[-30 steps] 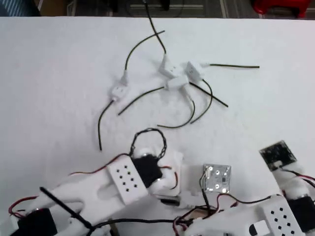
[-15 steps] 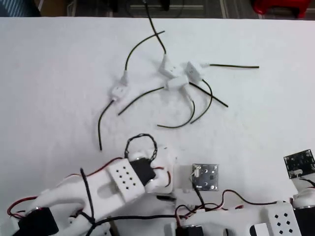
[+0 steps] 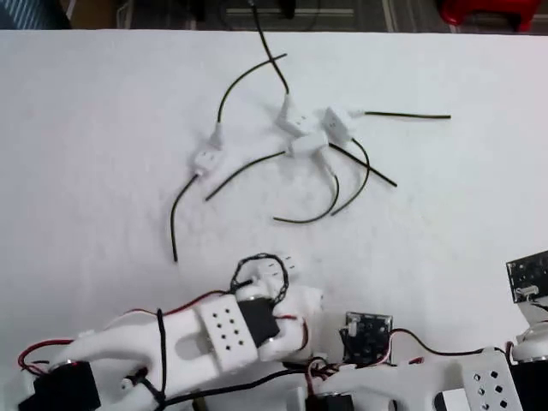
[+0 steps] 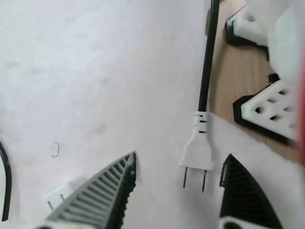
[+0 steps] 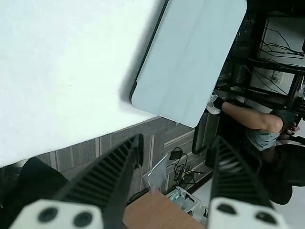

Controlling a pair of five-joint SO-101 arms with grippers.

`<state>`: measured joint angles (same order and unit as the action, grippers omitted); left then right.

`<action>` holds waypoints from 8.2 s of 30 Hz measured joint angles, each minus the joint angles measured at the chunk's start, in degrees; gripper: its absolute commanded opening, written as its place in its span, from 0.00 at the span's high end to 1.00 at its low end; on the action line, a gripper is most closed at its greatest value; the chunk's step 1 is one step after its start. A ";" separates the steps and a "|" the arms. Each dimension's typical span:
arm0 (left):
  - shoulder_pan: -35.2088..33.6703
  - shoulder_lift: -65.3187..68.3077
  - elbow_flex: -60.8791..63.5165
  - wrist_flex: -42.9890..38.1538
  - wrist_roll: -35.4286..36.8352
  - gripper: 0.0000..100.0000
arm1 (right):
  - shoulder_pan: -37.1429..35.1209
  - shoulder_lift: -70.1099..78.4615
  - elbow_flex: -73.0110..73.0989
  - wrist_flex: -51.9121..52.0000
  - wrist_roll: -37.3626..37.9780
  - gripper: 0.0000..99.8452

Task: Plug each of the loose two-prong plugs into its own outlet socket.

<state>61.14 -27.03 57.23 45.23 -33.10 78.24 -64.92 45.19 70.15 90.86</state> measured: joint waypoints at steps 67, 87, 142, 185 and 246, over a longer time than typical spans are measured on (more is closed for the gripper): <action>-0.09 48.00 -43.69 26.99 3.43 0.98 | -0.09 0.00 -8.79 4.57 -0.35 0.78; 1.41 21.98 -21.63 18.73 3.52 0.98 | -0.09 0.00 -11.52 5.63 -4.13 0.78; -41.67 -38.07 3.78 -47.91 81.23 0.98 | -25.85 -25.67 18.81 6.95 -26.99 0.78; -38.95 -40.35 26.64 -76.13 94.07 0.97 | -91.60 26.02 -23.82 18.20 -72.70 0.98; -36.22 -40.62 29.89 -76.48 94.07 0.97 | -103.74 52.13 -56.79 5.27 -84.04 0.98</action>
<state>24.92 -67.65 87.12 -31.25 60.97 -25.49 -12.79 -11.60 75.43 6.81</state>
